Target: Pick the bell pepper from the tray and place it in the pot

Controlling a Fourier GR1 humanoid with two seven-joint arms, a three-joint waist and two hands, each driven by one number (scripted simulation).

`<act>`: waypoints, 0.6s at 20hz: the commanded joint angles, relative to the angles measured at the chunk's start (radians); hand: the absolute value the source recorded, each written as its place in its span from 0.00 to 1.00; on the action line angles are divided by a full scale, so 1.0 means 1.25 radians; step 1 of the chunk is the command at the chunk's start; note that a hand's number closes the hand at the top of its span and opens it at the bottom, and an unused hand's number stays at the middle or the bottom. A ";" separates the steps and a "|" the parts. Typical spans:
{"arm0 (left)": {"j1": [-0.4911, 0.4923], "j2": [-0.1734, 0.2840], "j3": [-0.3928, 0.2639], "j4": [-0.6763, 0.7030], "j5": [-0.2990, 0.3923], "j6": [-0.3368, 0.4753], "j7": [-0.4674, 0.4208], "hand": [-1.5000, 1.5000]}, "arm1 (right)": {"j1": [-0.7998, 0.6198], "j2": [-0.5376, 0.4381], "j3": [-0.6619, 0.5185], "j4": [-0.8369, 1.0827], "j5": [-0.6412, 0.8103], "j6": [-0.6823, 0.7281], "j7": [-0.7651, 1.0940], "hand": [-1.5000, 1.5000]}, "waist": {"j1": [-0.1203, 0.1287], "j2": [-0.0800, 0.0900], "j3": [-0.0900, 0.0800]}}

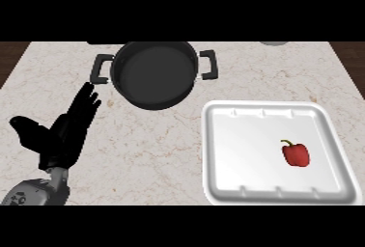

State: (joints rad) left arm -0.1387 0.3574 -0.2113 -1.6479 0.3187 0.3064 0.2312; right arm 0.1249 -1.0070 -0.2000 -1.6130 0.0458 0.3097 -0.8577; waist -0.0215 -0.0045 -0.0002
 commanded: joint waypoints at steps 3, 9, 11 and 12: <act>0.008 -0.020 -0.009 -0.002 -0.024 -0.001 0.005 0.50 | 0.054 -0.077 -0.033 -0.052 0.066 0.065 0.056 0.00 | 0.008 0.002 0.000; 0.033 -0.049 -0.020 -0.020 -0.057 -0.001 -0.005 0.50 | 0.062 -0.040 -0.012 -0.164 0.109 0.099 0.231 0.00 | 0.014 0.003 0.000; -0.016 -0.026 0.022 -0.061 -0.028 -0.004 0.088 0.50 | 0.076 -0.021 -0.019 -0.180 0.133 0.116 0.233 0.00 | 0.012 0.002 0.000; -0.034 -0.036 0.011 -0.026 -0.040 -0.021 0.064 0.50 | -0.010 -0.034 0.000 -0.157 0.094 0.155 0.305 0.00 | 0.020 0.005 0.000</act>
State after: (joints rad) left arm -0.1334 0.3278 -0.2048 -1.6949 0.2805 0.2916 0.2817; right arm 0.1935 -1.0604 -0.2236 -1.7936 0.1669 0.4357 -0.5971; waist -0.0059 -0.0017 -0.0004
